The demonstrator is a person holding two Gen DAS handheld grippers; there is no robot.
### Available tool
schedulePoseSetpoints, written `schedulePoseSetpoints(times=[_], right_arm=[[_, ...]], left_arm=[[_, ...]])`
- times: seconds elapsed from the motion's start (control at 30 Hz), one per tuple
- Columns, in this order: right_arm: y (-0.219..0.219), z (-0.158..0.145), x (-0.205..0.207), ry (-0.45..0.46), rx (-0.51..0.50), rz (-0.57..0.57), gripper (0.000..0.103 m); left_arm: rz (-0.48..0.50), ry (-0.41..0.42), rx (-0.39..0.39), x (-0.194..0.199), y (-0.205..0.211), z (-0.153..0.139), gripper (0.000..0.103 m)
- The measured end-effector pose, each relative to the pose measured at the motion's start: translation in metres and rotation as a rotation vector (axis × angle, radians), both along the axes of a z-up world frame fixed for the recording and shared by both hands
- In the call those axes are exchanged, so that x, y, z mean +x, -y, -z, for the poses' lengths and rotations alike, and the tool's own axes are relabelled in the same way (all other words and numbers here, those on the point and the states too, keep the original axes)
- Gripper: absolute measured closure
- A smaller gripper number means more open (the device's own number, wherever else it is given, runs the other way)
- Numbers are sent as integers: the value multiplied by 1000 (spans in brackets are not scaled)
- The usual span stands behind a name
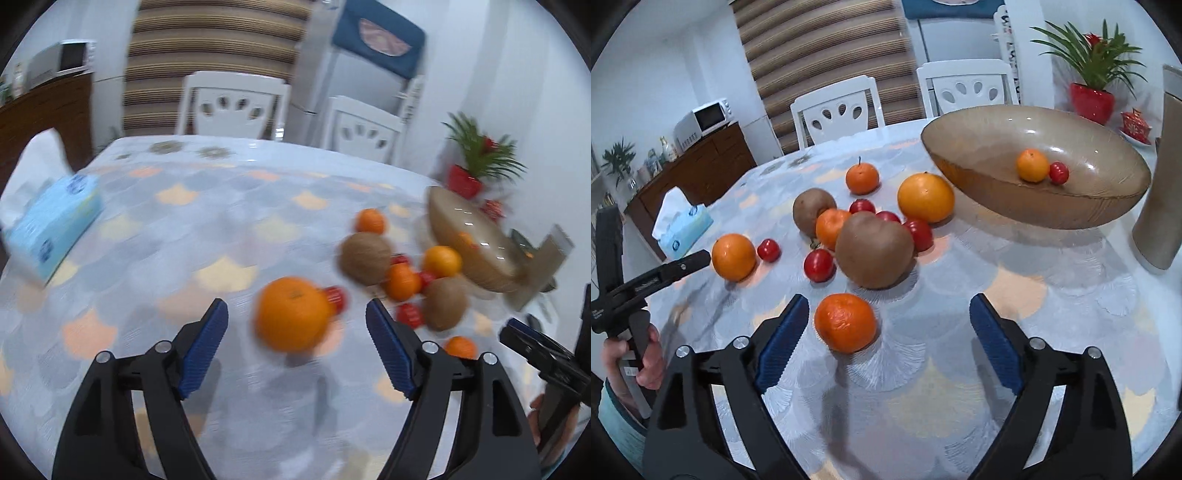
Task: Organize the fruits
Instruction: 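Move both open tools back toward the remaining fruit, then grasp a mandarin with the right tool while the left tool grasps a large orange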
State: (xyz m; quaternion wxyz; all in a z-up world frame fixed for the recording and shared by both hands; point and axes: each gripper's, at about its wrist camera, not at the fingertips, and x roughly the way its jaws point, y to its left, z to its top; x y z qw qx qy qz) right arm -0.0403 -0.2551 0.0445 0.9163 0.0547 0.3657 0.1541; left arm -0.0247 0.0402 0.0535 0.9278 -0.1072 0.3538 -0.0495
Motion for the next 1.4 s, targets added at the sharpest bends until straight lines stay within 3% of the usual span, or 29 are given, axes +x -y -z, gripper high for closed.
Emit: schedulePoseSetpoints(times=[0.2,0.27,0.47,0.63,0.77,0.97,1.07,1.13,1.3,1.4], right_arm=[[-12,-3,0,8,-20,-31,6],[-16,-1,2,0,-30,-33,5],[-20,12,11,-48,-33,-43,3],[-18,19,17,-91,-9,-56,3],[-17,19,16,-95,0,-62,3],[-24,21,15,-96,-42,-69,3],[-28,21,13,-87,-62,-76,8],[-30,22,13,-95,-70,-90,20],[-32,23,13,-99,-75,-109,29],[-33,24,14,-112,-84,-114,36]], left_arm=[[-50,-6,-24,-1,-18,22,25],[-44,8,13,-4,-10,21,18],[2,-19,122,-1,13,25,15],[-10,-44,99,2,7,29,14],[-6,-110,97,10,7,38,14],[1,-108,104,9,10,38,14],[3,-110,107,8,10,38,14],[10,-117,107,10,11,39,14],[83,-201,56,24,17,40,14],[85,-178,99,28,26,35,14]])
